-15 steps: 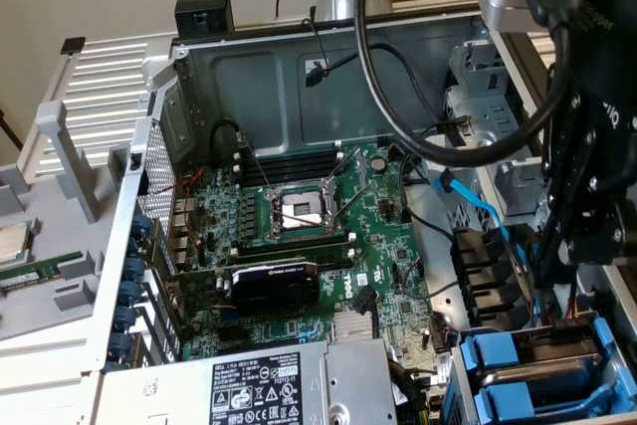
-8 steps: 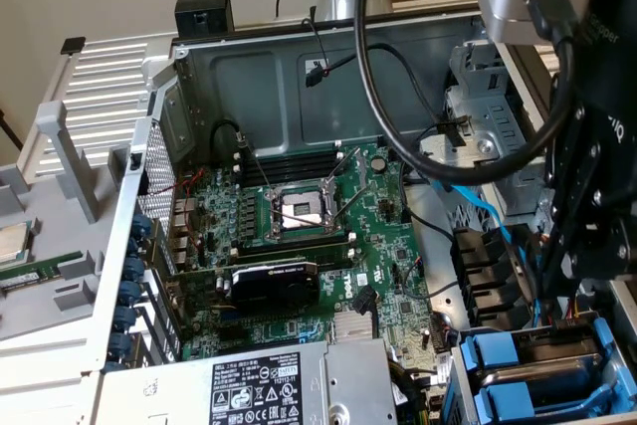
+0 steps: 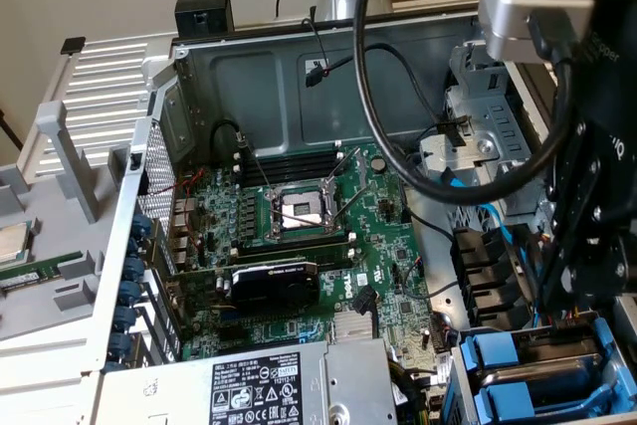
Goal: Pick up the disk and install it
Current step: 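Insert the second disk wire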
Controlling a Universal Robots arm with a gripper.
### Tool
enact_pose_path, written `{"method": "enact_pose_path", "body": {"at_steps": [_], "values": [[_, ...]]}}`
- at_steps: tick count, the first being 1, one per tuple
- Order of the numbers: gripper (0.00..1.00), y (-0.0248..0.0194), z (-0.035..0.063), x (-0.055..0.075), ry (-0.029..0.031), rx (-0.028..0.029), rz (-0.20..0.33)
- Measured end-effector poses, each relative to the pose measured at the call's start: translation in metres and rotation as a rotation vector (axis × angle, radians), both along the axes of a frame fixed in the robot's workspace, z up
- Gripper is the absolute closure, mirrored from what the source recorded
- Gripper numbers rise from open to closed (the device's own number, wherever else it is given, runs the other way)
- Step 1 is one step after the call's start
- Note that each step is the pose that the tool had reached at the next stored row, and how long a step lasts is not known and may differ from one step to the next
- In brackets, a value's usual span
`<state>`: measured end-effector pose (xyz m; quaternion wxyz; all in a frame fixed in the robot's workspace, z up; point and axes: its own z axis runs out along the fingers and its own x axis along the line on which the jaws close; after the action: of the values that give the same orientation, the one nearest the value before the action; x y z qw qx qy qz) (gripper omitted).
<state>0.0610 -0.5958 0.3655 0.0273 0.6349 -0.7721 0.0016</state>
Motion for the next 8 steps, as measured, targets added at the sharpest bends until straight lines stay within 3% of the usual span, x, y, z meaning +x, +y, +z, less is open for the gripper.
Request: {"method": "enact_pose_path", "body": {"at_steps": [8], "values": [[0.84, 0.0, -0.0039, -0.0019, 0.0, 0.0002, -0.01]]}}
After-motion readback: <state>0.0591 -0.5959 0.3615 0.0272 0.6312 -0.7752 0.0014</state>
